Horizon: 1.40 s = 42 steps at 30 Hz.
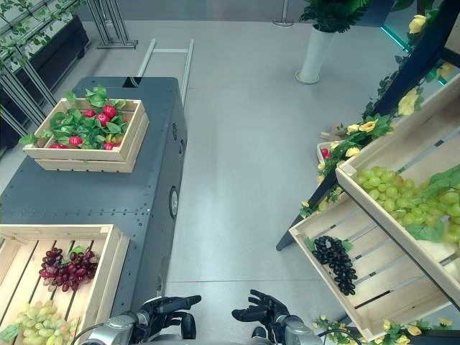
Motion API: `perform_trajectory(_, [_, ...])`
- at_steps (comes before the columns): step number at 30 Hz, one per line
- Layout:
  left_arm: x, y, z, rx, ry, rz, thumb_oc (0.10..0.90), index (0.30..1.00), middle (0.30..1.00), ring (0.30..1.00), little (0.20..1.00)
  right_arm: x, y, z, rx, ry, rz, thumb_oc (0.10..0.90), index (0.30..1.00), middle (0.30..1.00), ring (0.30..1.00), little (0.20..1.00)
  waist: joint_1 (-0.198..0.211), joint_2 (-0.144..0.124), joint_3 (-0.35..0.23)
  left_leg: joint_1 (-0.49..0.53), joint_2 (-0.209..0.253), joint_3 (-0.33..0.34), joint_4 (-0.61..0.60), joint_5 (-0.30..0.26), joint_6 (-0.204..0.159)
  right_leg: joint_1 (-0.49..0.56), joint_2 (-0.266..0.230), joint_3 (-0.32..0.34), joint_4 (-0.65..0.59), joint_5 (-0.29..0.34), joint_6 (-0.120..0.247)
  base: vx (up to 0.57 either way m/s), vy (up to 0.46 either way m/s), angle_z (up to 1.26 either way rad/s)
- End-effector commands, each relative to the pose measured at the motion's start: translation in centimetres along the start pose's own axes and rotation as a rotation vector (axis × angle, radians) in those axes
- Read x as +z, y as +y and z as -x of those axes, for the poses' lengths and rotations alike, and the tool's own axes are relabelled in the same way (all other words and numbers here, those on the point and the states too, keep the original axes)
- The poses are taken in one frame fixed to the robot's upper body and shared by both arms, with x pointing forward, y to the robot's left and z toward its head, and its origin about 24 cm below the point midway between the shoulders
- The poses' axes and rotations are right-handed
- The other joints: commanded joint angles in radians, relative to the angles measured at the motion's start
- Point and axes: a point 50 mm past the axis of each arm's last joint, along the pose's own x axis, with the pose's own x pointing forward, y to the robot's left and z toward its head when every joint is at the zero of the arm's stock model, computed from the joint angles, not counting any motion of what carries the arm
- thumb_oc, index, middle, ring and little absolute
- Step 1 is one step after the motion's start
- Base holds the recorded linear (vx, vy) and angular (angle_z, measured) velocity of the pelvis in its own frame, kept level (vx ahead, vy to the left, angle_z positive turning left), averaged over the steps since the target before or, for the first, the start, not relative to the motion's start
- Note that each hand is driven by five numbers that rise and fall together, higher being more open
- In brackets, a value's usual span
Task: Pick up the fruits from the basket on one side to the basket on the other side
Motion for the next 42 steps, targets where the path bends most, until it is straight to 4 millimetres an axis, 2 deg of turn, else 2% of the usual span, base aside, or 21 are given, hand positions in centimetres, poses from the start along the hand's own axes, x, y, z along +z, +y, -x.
perform_trajectory(1, [2.4, -0.8, -0.9, -0.05, -0.054, -0.059, 0.8, 0.9, 0.9, 0.9, 0.9, 2.0, 0.0, -0.3, -0.014, -0.066, 0.001, 0.8, 0.9, 0.9, 0.9, 0.9, 0.016, 0.033, -0.025, 0.061, -0.006, 0.035, 0.018, -0.099, -0.029, -0.033, 0.009, 0.035, 0.036, 0.018, -0.005, 0.0, 0.0, 0.0])
perform_trajectory(11, [1.7, -1.1, -1.0, -0.082, -0.016, -0.061, 0.8, 0.9, 0.9, 0.9, 0.9, 1.7, -0.1, -0.3, -0.025, -0.058, 0.002, 0.8, 0.9, 0.9, 0.9, 0.9, 0.012, 0.038, -0.032, 0.071, -0.017, 0.02, 0.012, -0.108, -0.021, -0.034, 0.016, 0.049, 0.056, 0.002, -0.008, 0.03, 0.02, -0.02])
perform_trajectory(19, [1.2, -1.6, -0.8, -0.125, -0.006, -0.079, 0.8, 0.9, 0.9, 0.9, 0.9, 1.6, 0.2, -0.3, 0.0, -0.071, -0.032, 0.8, 0.9, 0.9, 0.9, 0.9, 0.006, 0.047, -0.028, 0.066, -0.031, 0.006, 0.009, -0.114, -0.013, -0.05, 0.009, 0.06, 0.067, 0.015, 0.003, 0.02, 0.016, -0.01])
perform_trajectory(25, [2.0, -1.3, -0.8, -0.121, -0.02, -0.103, 0.8, 0.9, 0.9, 0.9, 0.9, 1.1, 0.3, -0.2, 0.011, -0.059, -0.029, 0.8, 0.9, 0.9, 0.9, 0.9, -0.017, 0.06, -0.025, 0.058, -0.031, -0.019, 0.009, -0.113, -0.005, -0.072, 0.028, 0.126, 0.088, -0.003, -0.007, -0.03, -0.087, 0.0])
perform_trajectory(30, [2.3, -1.4, -0.9, -0.109, -0.025, -0.09, 0.8, 0.9, 0.9, 0.9, 0.9, 1.6, 0.2, -0.2, 0.017, -0.076, -0.011, 0.8, 0.9, 0.9, 0.9, 0.9, -0.018, 0.061, -0.02, 0.052, -0.021, -0.019, 0.024, -0.108, -0.018, -0.059, 0.054, 0.138, 0.046, -0.001, -0.027, -0.05, -0.194, 0.05])
perform_trajectory(33, [2.2, -1.6, -0.9, -0.114, -0.044, -0.063, 0.8, 0.9, 0.9, 0.9, 0.9, 1.9, 0.0, -0.1, 0.032, -0.077, 0.018, 0.8, 0.9, 0.9, 0.9, 0.9, -0.011, 0.053, -0.021, 0.031, -0.003, -0.029, 0.06, -0.103, -0.041, -0.045, 0.076, 0.144, 0.014, 0.004, -0.045, -0.03, -0.274, 0.14])
perform_trajectory(35, [2.6, -1.7, -0.8, -0.112, -0.078, -0.039, 0.8, 0.9, 0.9, 0.9, 0.9, 2.1, 0.0, 0.0, 0.068, -0.067, 0.065, 0.8, 0.9, 0.9, 0.9, 0.9, 0.005, 0.044, -0.013, -0.002, 0.02, -0.043, 0.094, -0.083, -0.07, -0.043, 0.085, 0.134, 0.001, 0.009, -0.054, -0.05, -0.264, 0.21])
perform_trajectory(39, [3.4, -1.8, -0.8, -0.132, -0.113, 0.027, 0.8, 0.9, 0.9, 0.9, 0.9, 2.5, 0.0, 0.0, 0.091, -0.057, 0.116, 0.8, 0.9, 0.9, 0.9, 0.9, 0.024, 0.036, -0.002, -0.045, 0.047, -0.049, 0.096, -0.043, -0.097, -0.051, 0.089, 0.109, 0.001, 0.008, -0.063, -0.07, -0.208, 0.19])
perform_trajectory(40, [3.5, -2.2, -0.7, -0.21, -0.108, 0.054, 0.8, 0.9, 0.9, 0.9, 0.9, 2.5, 0.0, 0.0, 0.097, -0.038, 0.13, 0.8, 0.9, 0.9, 0.9, 0.9, 0.037, 0.032, 0.0, -0.06, 0.061, -0.049, 0.076, -0.019, -0.104, -0.052, 0.092, 0.09, 0.001, 0.002, -0.068, -0.07, -0.175, 0.26])
perform_trajectory(42, [3.3, -2.8, -0.7, -0.272, -0.089, 0.007, 0.8, 0.9, 0.9, 0.9, 0.9, 2.8, -0.2, -0.1, 0.088, -0.027, 0.152, 0.8, 0.9, 0.9, 0.9, 0.9, 0.051, 0.021, 0.003, -0.078, 0.041, -0.049, 0.153, -0.058, -0.093, -0.06, 0.082, 0.063, 0.001, 0.002, -0.075, -0.09, -0.154, 0.29])
